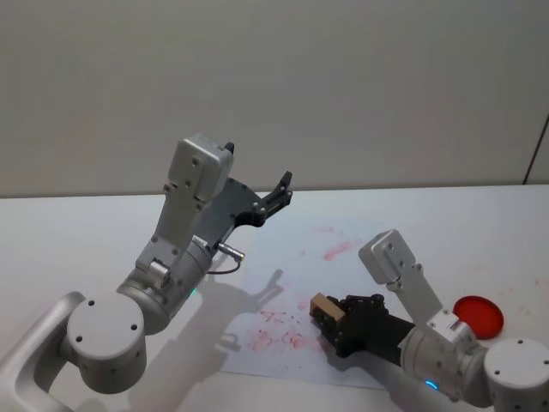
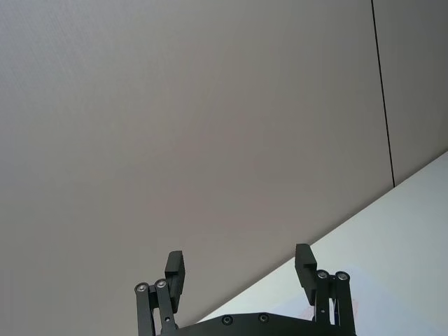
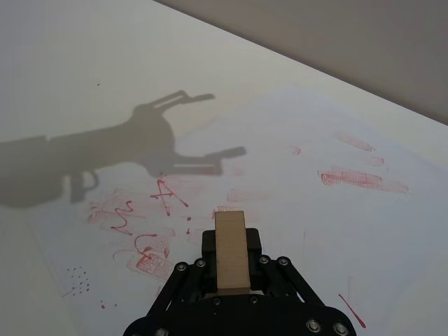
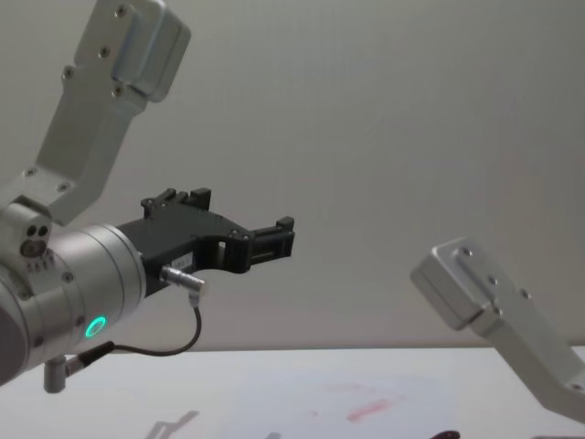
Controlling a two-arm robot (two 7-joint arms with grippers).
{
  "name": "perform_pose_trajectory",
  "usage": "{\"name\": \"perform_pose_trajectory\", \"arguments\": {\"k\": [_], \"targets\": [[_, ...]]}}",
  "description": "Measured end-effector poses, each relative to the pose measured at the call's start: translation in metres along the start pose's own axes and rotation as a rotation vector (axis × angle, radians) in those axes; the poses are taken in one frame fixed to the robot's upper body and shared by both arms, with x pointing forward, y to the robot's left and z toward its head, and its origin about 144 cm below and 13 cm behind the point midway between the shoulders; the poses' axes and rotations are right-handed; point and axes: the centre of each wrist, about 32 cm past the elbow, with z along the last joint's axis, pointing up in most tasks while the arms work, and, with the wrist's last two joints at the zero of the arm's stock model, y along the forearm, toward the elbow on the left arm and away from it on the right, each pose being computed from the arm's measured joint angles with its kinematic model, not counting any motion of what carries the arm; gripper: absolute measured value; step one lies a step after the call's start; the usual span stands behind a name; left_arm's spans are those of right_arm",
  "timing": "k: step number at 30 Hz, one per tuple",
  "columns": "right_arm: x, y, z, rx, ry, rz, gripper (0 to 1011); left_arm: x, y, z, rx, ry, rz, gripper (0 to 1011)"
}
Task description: Use the one hand to pick up the stamp and affix it onto the A4 paper.
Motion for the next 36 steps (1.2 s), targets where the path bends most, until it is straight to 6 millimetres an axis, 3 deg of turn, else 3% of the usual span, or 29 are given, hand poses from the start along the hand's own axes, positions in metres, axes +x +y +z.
{"name": "perform_pose_trajectory", "arguments": {"k": [7, 18, 25, 36], "targets": [[-0.002, 0.004, 0.004, 0.047, 0.027, -0.009, 218, 0.0, 0.0, 0.0, 0.0, 0.0, 0.0, 1001], [0.002, -0.001, 0.038, 0.221, 0.078, -0.056, 218, 0.0, 0.0, 0.0, 0.0, 0.0, 0.0, 1001], [0.014, -0.021, 0.051, 0.285, 0.106, -0.136, 218, 0.0, 0.0, 0.0, 0.0, 0.0, 0.0, 1001], [0.036, -0.063, 0.036, 0.225, 0.111, -0.275, 218, 0.0, 0.0, 0.0, 0.0, 0.0, 0.0, 1001]]}}
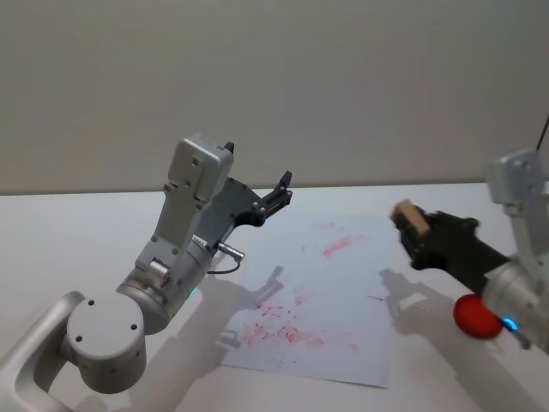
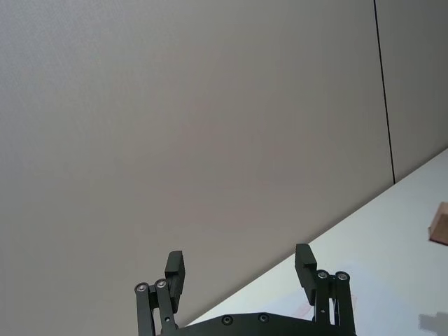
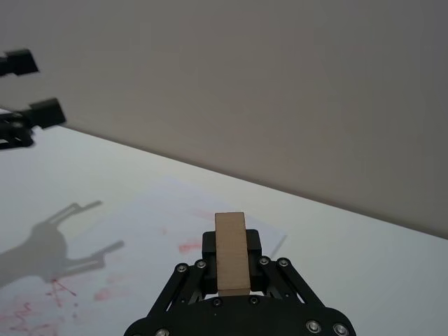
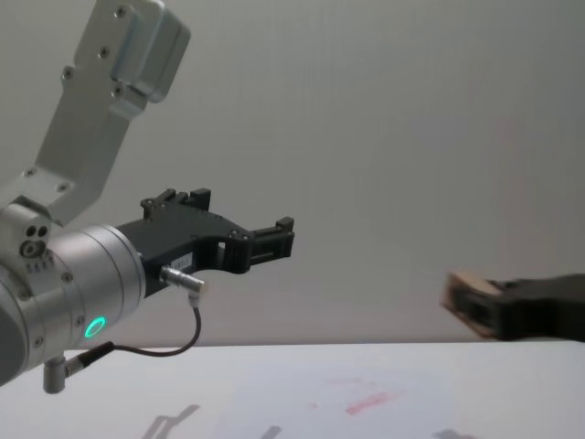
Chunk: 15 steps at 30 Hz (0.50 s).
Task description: Use the one hand to pick up the stamp and affix it onto the A4 paper.
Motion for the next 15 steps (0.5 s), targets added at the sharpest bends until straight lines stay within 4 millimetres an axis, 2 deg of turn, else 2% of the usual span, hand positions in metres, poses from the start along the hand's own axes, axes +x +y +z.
{"name": "perform_pose_trajectory", "arguments": {"k": [5, 15], "targets": [[0.018, -0.018, -0.005, -0.045, -0.03, -0.069, 218, 0.0, 0.0, 0.0, 0.0, 0.0, 0.0, 1001], [0.036, -0.033, -0.01, -0.1, -0.064, -0.122, 218, 0.0, 0.0, 0.0, 0.0, 0.0, 0.0, 1001]]}}
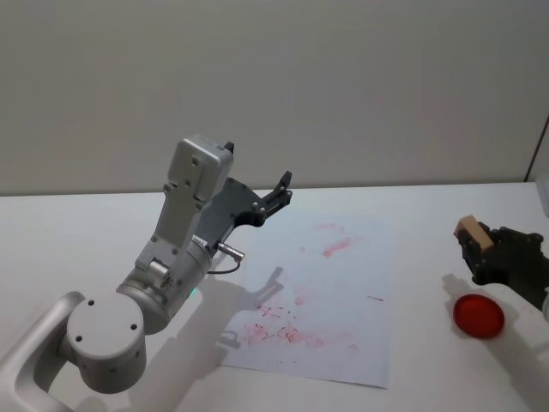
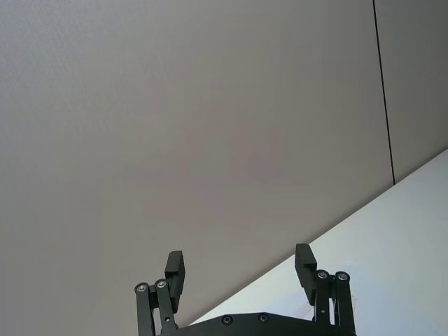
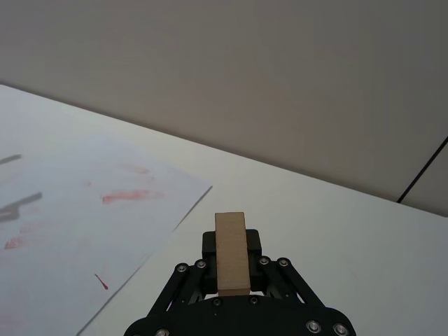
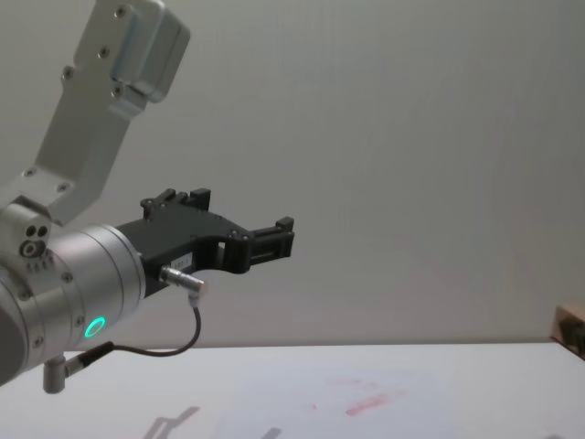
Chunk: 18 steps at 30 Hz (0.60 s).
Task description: Use the one hand to pick up the stamp and affix it onto the A4 paper.
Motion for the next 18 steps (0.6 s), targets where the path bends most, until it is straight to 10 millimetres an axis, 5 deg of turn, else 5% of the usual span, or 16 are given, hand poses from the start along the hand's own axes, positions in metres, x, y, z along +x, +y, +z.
{"name": "perform_pose_trajectory", "arguments": {"k": [18], "targets": [[0.009, -0.013, -0.016, -0.121, -0.04, 0.004, 218, 0.0, 0.0, 0.0, 0.0, 0.0, 0.0, 1001]]}}
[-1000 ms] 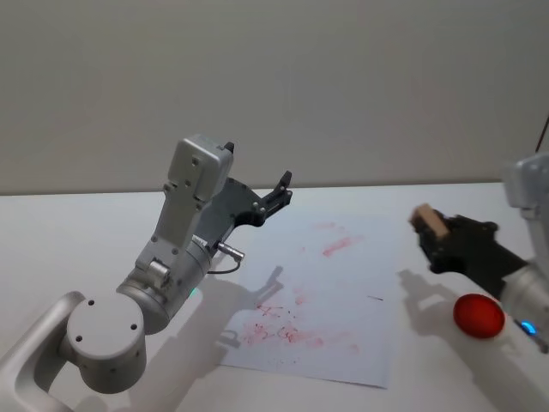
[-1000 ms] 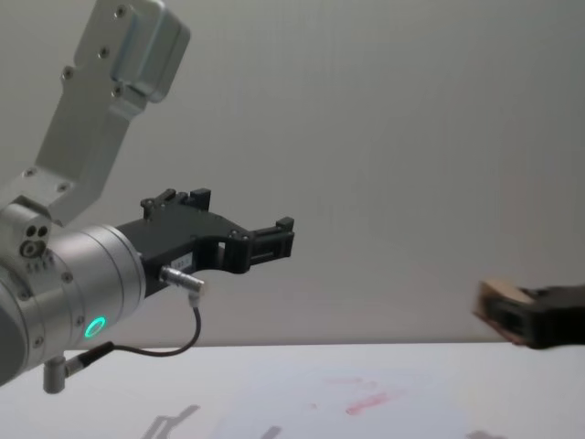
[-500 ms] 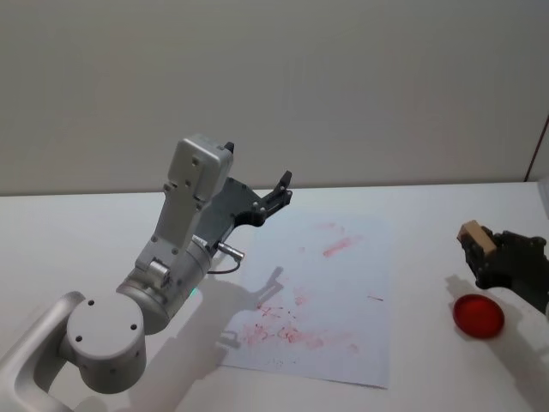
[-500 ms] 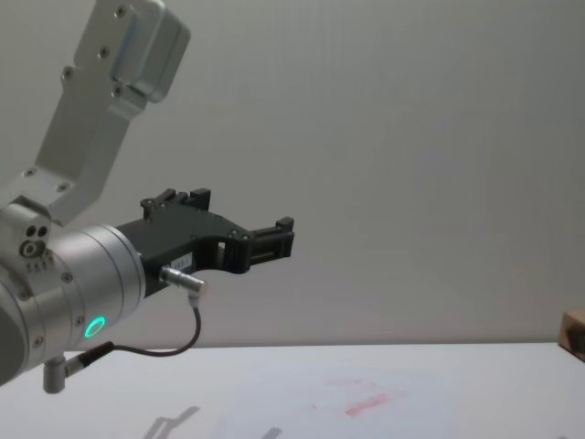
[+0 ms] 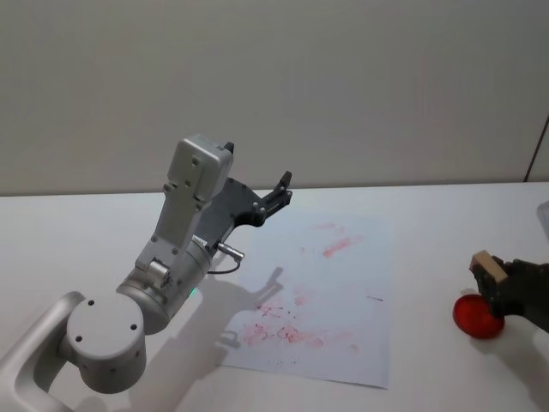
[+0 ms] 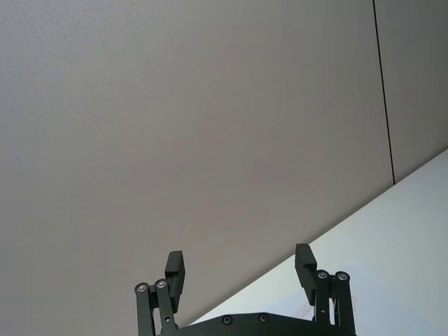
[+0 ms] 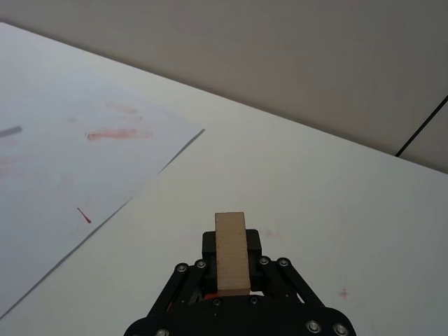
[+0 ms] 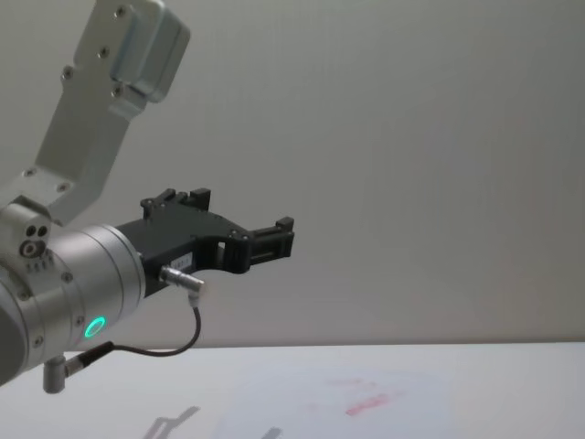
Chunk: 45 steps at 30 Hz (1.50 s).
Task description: Use the one hand to pick up the stamp and affix it onto the A4 paper.
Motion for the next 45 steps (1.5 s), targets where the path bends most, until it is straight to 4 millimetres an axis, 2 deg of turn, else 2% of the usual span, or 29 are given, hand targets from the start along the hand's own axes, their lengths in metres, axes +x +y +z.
{"name": "perform_pose_trajectory", "arguments": {"k": [24, 27, 28, 29, 31, 34, 35, 37, 38, 41, 44, 45], "targets": [[-0.002, 0.007, -0.006, -0.075, -0.019, 0.03, 232, 0.0, 0.0, 0.0, 0.0, 0.0, 0.0, 1001], [-0.002, 0.008, -0.006, -0.078, -0.02, 0.033, 297, 0.0, 0.0, 0.0, 0.0, 0.0, 0.0, 1001], [-0.002, 0.008, -0.006, -0.079, -0.02, 0.034, 355, 0.0, 0.0, 0.0, 0.0, 0.0, 0.0, 1001], [-0.002, 0.008, -0.006, -0.08, -0.02, 0.034, 355, 0.0, 0.0, 0.0, 0.0, 0.0, 0.0, 1001], [-0.002, 0.009, -0.006, -0.081, -0.021, 0.036, 449, 0.0, 0.0, 0.0, 0.0, 0.0, 0.0, 1001], [-0.002, 0.009, -0.006, -0.083, -0.021, 0.038, 518, 0.0, 0.0, 0.0, 0.0, 0.0, 0.0, 1001], [-0.002, 0.009, -0.006, -0.083, -0.021, 0.038, 580, 0.0, 0.0, 0.0, 0.0, 0.0, 0.0, 1001], [-0.002, 0.01, -0.006, -0.084, -0.021, 0.039, 639, 0.0, 0.0, 0.0, 0.0, 0.0, 0.0, 1001], [-0.002, 0.01, -0.006, -0.085, -0.021, 0.039, 639, 0.0, 0.0, 0.0, 0.0, 0.0, 0.0, 1001], [-0.003, 0.01, -0.006, -0.086, -0.022, 0.04, 777, 0.0, 0.0, 0.0, 0.0, 0.0, 0.0, 1001], [-0.003, 0.01, -0.006, -0.087, -0.022, 0.04, 831, 0.0, 0.0, 0.0, 0.0, 0.0, 0.0, 1001], [-0.003, 0.01, -0.006, -0.087, -0.022, 0.041, 885, 0.0, 0.0, 0.0, 0.0, 0.0, 0.0, 1001]]}}
